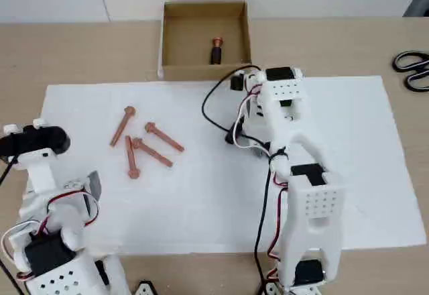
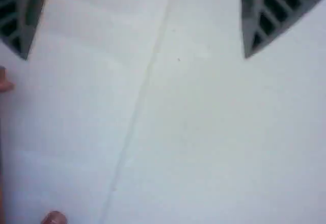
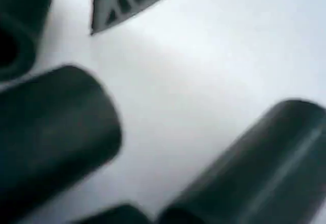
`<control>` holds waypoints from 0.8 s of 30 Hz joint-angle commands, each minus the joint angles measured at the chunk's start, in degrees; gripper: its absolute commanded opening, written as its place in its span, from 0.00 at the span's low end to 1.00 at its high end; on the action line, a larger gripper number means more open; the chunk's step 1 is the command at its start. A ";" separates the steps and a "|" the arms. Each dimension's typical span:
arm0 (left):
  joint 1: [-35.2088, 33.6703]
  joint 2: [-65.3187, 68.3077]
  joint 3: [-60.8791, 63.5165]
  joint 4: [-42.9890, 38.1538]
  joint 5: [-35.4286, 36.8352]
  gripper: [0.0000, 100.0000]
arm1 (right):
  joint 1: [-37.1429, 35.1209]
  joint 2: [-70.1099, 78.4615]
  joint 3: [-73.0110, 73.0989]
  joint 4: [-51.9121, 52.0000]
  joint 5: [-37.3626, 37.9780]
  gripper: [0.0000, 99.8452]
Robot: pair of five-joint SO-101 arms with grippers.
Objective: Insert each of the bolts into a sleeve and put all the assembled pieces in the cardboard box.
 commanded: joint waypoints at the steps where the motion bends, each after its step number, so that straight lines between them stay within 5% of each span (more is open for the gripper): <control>1: 0.35 -0.44 -0.40 -0.35 -0.44 0.25 | -0.66 -2.24 -1.58 -0.04 -0.44 0.18; 11: 0.35 -0.44 -0.31 -0.35 -0.44 0.25 | -0.57 -0.92 -1.49 -1.19 -0.44 0.17; 16: 0.35 -0.44 -0.31 -0.35 -0.44 0.25 | 0.04 1.01 -1.49 -3.82 -0.26 0.00; 24: 0.44 -0.44 -0.48 -0.35 -0.44 0.25 | 3.74 -11.82 -4.66 3.21 0.09 0.00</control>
